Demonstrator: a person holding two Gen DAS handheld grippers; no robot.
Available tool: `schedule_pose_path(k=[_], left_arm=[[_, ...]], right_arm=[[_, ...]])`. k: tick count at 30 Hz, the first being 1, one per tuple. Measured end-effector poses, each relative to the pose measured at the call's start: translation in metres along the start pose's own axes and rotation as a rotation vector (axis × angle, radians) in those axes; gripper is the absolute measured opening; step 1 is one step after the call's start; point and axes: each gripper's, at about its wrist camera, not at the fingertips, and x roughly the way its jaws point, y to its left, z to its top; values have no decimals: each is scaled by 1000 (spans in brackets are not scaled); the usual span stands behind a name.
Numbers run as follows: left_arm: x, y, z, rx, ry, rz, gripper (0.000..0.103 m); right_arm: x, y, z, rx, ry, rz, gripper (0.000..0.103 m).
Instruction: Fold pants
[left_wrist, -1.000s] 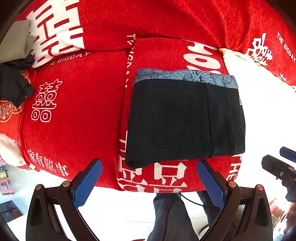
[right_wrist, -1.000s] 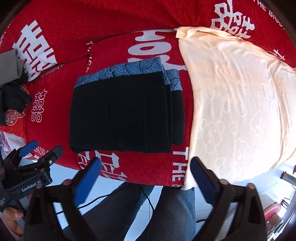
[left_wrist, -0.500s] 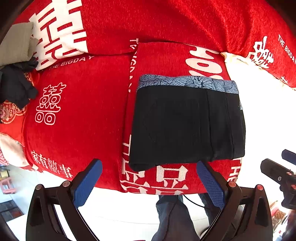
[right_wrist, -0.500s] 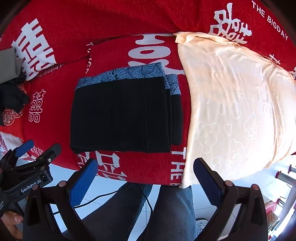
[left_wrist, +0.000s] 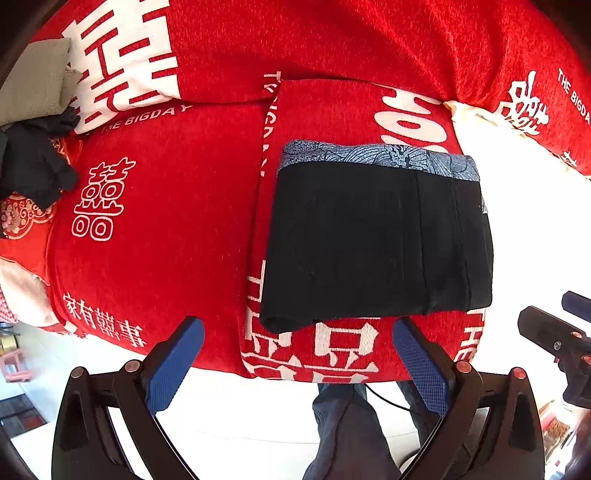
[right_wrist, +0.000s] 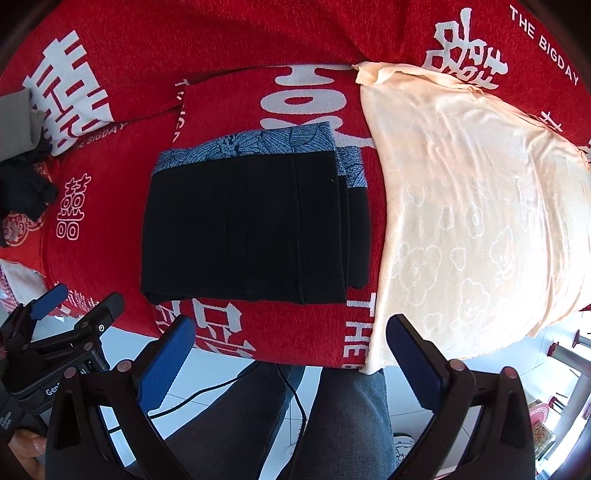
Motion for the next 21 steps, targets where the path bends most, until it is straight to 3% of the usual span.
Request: schedule_pose_path(k=[21], left_arm=[[1, -6, 3, 21, 10, 2, 102]], right_arm=[[3, -1, 3, 5, 8, -1, 103]])
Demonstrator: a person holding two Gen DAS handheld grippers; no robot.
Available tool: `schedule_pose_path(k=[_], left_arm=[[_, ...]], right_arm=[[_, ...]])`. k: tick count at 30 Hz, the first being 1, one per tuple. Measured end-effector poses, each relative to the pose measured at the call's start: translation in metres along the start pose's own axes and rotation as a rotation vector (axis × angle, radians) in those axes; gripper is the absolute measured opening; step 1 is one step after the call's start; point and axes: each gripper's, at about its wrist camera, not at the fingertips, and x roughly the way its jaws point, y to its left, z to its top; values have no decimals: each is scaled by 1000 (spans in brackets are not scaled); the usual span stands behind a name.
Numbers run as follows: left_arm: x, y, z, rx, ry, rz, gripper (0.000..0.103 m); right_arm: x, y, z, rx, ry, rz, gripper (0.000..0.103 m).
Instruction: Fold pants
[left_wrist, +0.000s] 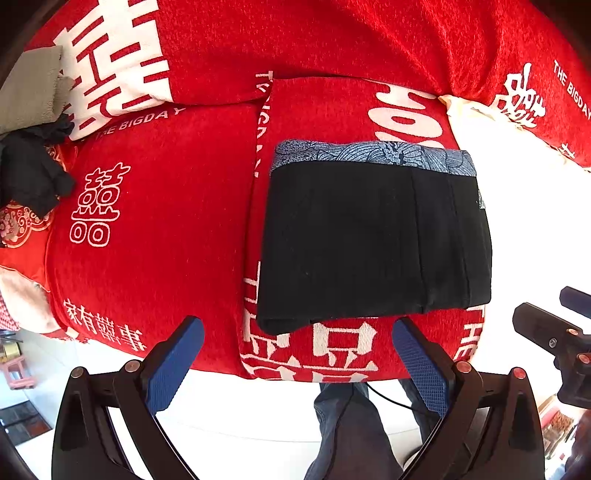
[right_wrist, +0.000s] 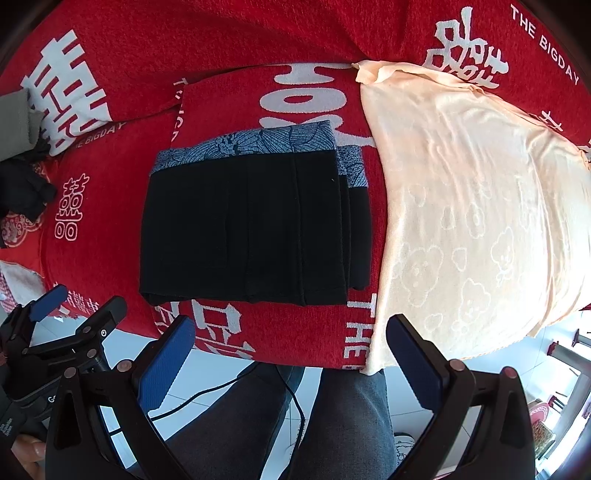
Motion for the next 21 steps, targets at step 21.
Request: schedule_pose_path(k=[21], left_arm=[[1, 2, 0, -11, -6, -5, 102]], right_arm=[[4, 4, -1, -8, 7, -1, 103]])
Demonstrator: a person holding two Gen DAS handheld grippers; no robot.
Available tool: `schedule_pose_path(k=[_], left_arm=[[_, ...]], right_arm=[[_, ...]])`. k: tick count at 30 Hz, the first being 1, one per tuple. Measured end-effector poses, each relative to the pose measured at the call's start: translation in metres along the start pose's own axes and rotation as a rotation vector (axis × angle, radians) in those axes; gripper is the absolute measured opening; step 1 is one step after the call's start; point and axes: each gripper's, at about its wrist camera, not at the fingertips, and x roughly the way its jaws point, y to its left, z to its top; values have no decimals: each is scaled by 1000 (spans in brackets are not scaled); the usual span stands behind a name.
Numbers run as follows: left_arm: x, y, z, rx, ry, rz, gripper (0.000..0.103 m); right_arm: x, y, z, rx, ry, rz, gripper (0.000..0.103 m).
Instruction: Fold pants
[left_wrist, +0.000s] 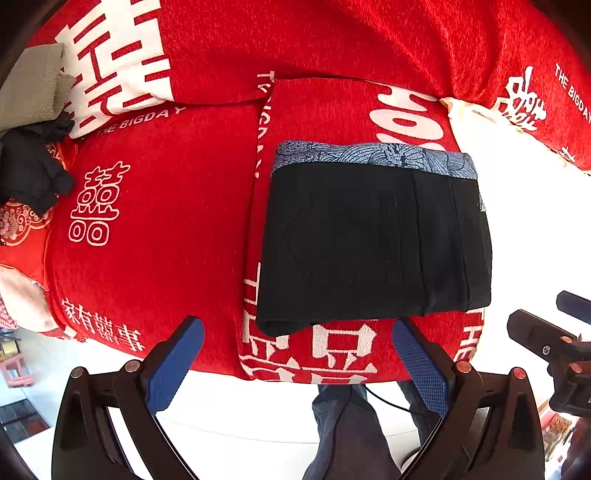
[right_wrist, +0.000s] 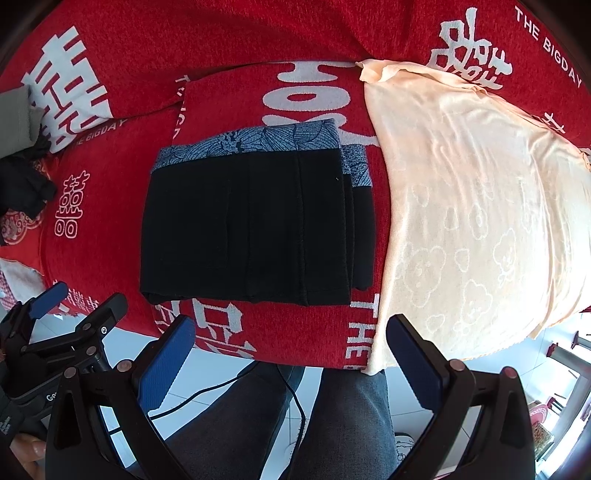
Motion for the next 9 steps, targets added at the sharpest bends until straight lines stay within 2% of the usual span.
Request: schedule_pose_path(k=[9], left_arm=[[-1, -2, -1, 1, -12, -14, 102]], right_arm=[[2, 2, 0, -7, 6, 0, 103]])
